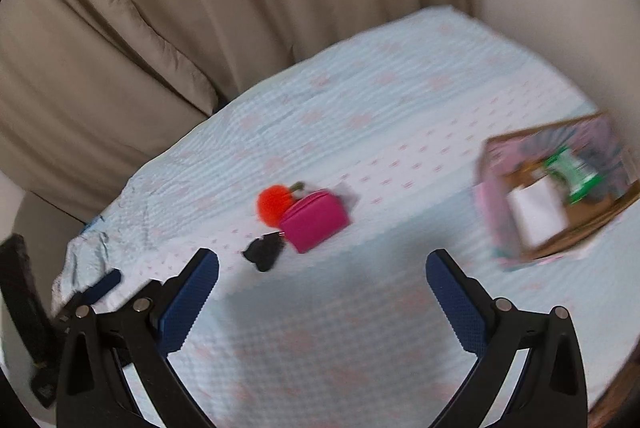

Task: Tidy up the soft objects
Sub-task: 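Grasp the black sock with the left tool while the right tool grasps the pink pouch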

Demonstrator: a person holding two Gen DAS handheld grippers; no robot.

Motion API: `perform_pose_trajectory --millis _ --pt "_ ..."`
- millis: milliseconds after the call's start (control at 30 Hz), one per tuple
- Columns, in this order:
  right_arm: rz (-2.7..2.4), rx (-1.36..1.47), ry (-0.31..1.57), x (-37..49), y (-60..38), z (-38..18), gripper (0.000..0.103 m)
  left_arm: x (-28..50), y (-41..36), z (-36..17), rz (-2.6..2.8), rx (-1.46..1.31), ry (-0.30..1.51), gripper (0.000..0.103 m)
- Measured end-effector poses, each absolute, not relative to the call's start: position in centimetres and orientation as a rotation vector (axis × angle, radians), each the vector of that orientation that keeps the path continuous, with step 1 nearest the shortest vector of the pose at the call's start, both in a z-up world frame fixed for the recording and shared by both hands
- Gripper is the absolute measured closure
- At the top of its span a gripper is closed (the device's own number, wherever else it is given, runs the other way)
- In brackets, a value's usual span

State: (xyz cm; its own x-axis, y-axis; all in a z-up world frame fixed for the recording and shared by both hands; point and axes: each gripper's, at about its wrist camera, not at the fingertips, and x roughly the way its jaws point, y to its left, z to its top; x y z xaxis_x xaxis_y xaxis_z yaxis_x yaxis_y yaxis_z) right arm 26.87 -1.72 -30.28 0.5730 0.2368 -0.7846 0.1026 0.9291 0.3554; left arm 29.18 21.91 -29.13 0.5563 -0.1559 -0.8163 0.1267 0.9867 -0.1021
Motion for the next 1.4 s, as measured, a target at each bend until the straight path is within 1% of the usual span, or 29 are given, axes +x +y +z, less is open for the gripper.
perform_pose_trajectory --millis 133,333,533,733,900,933,1033,1067,1100,1133,1167,1200,1233,1267,1333,1367,1400 --pt "0.081 0.480 1.009 30.9 0.4 -35.9 0.000 32.7 23.2 -34.5 -0.186 -0.028 1.000 0.001" --pt "0.037 0.619 1.048 35.3 1.4 -44.0 0.000 37.1 23.9 -42.6 -0.225 -0.022 1.055 0.005" --pt "-0.021 0.775 1.046 38.2 0.9 -50.1 0.000 39.4 23.3 -48.4 -0.244 -0.025 1.079 0.009" --pt "-0.060 0.923 1.025 39.7 0.6 -53.6 0.000 40.5 22.6 -50.6 -0.248 -0.016 1.068 0.012" --pt "-0.073 0.949 0.998 40.5 1.3 -53.8 0.000 41.0 22.0 -51.1 -0.239 -0.005 1.048 0.016" --pt "-0.082 0.949 0.997 40.7 1.5 -53.8 0.004 41.0 22.0 -51.2 -0.237 -0.002 1.045 0.017" --pt "-0.108 0.958 0.998 41.0 1.6 -53.9 0.013 41.1 21.7 -51.3 -0.229 0.021 1.038 0.026" --pt "-0.119 0.964 0.998 41.1 1.6 -54.1 0.015 41.1 21.6 -51.4 -0.226 0.036 1.036 0.032" --pt "-0.138 0.972 1.001 41.0 1.4 -54.2 0.020 41.2 21.5 -51.4 -0.221 0.050 1.037 0.039" --pt "-0.148 0.980 1.001 40.9 1.3 -54.3 0.023 41.3 21.4 -51.4 -0.217 0.068 1.039 0.043" --pt "-0.150 0.991 0.997 40.8 1.2 -54.4 0.024 41.2 21.4 -51.3 -0.219 0.072 1.038 0.051" --pt "-0.151 0.993 0.995 40.7 1.2 -54.4 0.027 41.2 21.4 -51.2 -0.222 0.072 1.038 0.061" --pt "-0.149 0.990 0.996 40.7 1.2 -54.4 0.030 41.3 21.4 -51.1 -0.224 0.071 1.039 0.067" --pt "-0.143 0.986 0.998 40.6 1.1 -54.4 0.032 41.3 21.4 -51.1 -0.224 0.071 1.042 0.076" --pt "-0.125 0.995 1.002 40.5 1.0 -54.3 0.041 41.4 21.5 -51.1 -0.222 0.060 1.055 0.078" --pt "-0.114 1.001 1.004 40.5 0.9 -54.3 0.043 41.4 21.5 -51.0 -0.219 0.052 1.057 0.081" --pt "-0.104 1.004 1.005 40.5 1.0 -54.1 0.047 41.3 21.5 -51.0 -0.215 0.044 1.059 0.083"
